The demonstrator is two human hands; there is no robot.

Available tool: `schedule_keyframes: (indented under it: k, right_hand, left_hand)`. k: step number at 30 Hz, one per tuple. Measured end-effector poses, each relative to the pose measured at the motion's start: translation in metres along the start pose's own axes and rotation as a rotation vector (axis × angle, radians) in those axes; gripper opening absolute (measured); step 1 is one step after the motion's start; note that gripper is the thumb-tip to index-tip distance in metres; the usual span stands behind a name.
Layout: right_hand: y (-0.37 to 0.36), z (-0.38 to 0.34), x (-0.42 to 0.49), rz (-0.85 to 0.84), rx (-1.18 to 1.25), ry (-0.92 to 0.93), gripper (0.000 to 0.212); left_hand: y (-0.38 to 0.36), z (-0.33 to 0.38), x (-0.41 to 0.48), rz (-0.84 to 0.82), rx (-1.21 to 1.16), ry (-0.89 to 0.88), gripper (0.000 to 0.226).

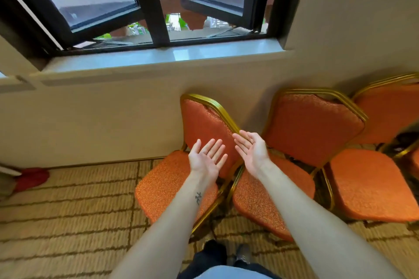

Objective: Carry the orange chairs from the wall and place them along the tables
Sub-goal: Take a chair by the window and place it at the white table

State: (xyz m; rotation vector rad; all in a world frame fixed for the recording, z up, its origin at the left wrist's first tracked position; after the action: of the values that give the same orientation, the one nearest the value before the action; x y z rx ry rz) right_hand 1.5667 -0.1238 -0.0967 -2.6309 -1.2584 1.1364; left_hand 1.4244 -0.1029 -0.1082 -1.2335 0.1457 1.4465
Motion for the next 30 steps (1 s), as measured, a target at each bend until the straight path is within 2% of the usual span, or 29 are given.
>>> schedule_keyframes:
  k: [9,14,19,22,30]
  right_hand:
    - [-0.026,-0.036,0.043,-0.025,-0.178,0.090,0.043]
    - [-0.038,-0.039,0.080,-0.039,-0.415,0.081,0.050]
    - [-0.046,-0.040,0.117,-0.084,-0.547,0.016,0.053]
    - [-0.043,-0.031,0.127,-0.170,-0.580,-0.068,0.057]
    - [-0.050,-0.039,0.140,-0.245,-0.574,-0.091,0.050]
  left_hand:
    - [-0.032,0.014,0.049,0.034,0.014,0.041,0.047]
    - [-0.053,0.024,0.063,0.018,0.055,0.014,0.053]
    - [-0.063,0.025,0.086,0.085,0.029,-0.016,0.056]
    - [-0.068,0.015,0.093,0.123,0.019,-0.015,0.054]
    - [-0.075,0.015,0.104,0.237,0.029,-0.130,0.046]
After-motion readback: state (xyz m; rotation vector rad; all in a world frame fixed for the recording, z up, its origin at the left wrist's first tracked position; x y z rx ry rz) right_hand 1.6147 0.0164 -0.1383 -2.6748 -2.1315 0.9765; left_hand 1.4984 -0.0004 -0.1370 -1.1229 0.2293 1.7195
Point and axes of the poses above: each hand's wrist, its own x-axis towards the middle knuckle, its own y-axis out of the back of the hand, z = x × y, the point moved 6 cm from there along x, towards the middle knuckle, and after that the axes turned 9 degrees about z, right-handed, at the moved point
